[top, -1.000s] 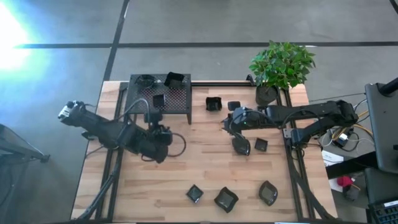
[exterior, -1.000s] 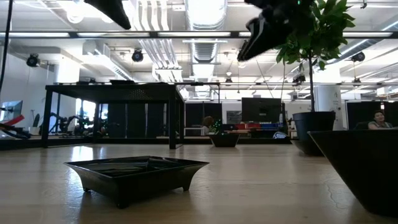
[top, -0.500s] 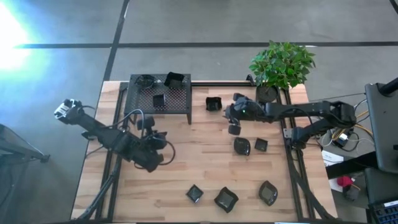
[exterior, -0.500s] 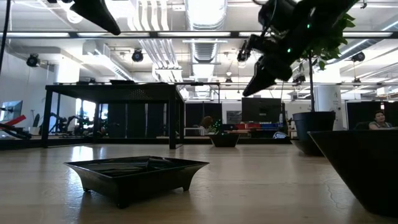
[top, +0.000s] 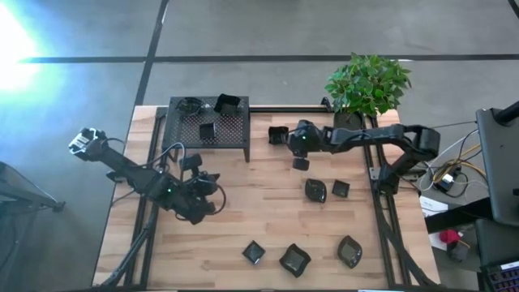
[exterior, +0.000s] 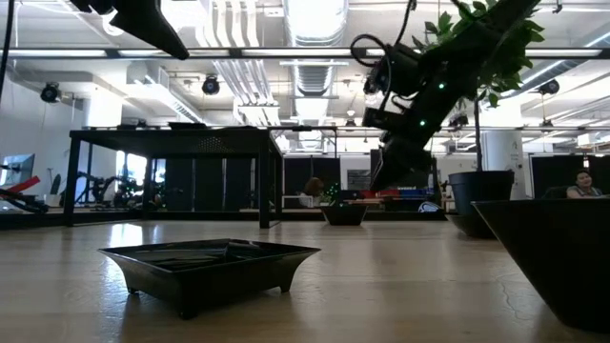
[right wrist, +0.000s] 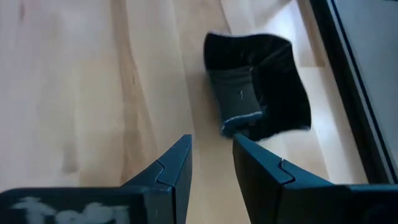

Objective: Pick & Place Mini shaped plates
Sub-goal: Stack the distorted square plate on top of the stacked distorted square plate on the shelf

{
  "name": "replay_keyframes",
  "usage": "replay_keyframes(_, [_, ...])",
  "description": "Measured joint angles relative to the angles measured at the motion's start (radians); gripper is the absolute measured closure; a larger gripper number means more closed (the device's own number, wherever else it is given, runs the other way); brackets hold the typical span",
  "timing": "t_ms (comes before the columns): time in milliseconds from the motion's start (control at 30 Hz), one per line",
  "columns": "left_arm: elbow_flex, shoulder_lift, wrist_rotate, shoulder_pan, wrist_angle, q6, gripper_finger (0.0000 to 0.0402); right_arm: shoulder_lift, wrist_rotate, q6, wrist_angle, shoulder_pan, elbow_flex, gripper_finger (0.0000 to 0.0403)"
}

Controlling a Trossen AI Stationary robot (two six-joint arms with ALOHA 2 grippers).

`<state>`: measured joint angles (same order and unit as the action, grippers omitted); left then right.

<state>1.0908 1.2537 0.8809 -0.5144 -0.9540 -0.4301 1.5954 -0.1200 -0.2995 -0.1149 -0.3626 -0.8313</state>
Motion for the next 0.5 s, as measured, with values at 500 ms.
replay_keyframes(500, [-0.001, -0.001, 0.001, -0.001, 0.01, 0.0, 0.04, 0.232, 0.075, -0.084, 0.024, -0.034, -0.171, 0.0291])
